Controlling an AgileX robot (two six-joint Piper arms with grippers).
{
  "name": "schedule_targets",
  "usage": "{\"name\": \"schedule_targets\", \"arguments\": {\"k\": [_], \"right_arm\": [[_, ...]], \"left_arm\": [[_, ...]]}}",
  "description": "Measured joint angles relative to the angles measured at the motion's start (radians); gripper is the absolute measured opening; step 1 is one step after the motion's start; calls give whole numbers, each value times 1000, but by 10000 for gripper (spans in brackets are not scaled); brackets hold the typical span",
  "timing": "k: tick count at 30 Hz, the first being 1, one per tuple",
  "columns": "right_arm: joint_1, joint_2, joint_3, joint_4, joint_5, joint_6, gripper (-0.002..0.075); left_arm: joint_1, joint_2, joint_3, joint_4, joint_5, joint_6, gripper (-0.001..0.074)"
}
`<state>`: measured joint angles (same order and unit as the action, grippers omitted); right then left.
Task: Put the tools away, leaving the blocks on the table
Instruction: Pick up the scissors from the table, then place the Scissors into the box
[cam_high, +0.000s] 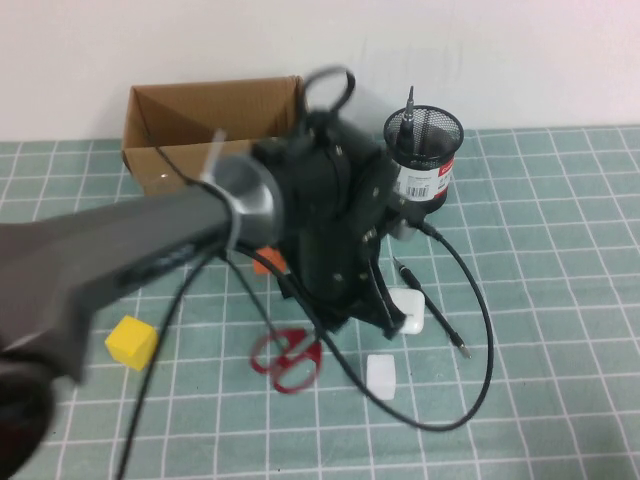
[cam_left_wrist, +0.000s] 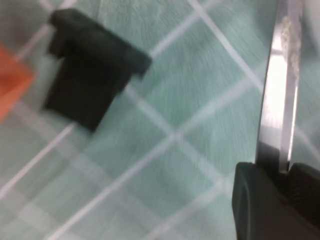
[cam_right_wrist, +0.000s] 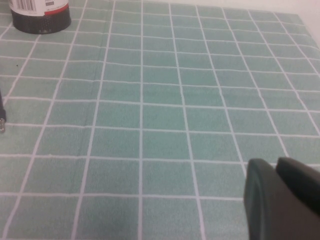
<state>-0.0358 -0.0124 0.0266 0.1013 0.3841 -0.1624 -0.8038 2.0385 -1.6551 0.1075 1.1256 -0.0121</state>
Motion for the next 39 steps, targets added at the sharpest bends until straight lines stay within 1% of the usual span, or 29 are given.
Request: {"name": "schedule_targets", "arguments": {"k": [3, 6, 10, 13, 17, 21, 25, 30, 39], "right_arm": [[0, 0, 0, 0, 0, 0, -8], [0, 0, 0, 0, 0, 0, -7], [0, 0, 0, 0, 0, 0, -7], [0, 0, 0, 0, 0, 0, -7], [0, 0, 0, 0, 0, 0, -7], [0, 0, 0, 0, 0, 0, -7], [0, 0, 0, 0, 0, 0, -7], [0, 0, 0, 0, 0, 0, -7], [0, 0, 0, 0, 0, 0, -8]], "left_arm": [[-14, -85, 0, 74, 68, 104, 82], [-15, -155, 0, 222, 91, 214, 82], [17, -190, -2, 410, 84, 363, 82], [74, -191, -12, 477, -13, 453, 82], [166, -191, -14, 523, -204, 537, 82], [234, -180, -16, 589, -384, 569, 82], [287, -150, -19, 628, -511, 576, 82], [322, -88, -22, 659, -563, 579, 82], [326, -30, -22, 708, -600, 583, 82]]}}
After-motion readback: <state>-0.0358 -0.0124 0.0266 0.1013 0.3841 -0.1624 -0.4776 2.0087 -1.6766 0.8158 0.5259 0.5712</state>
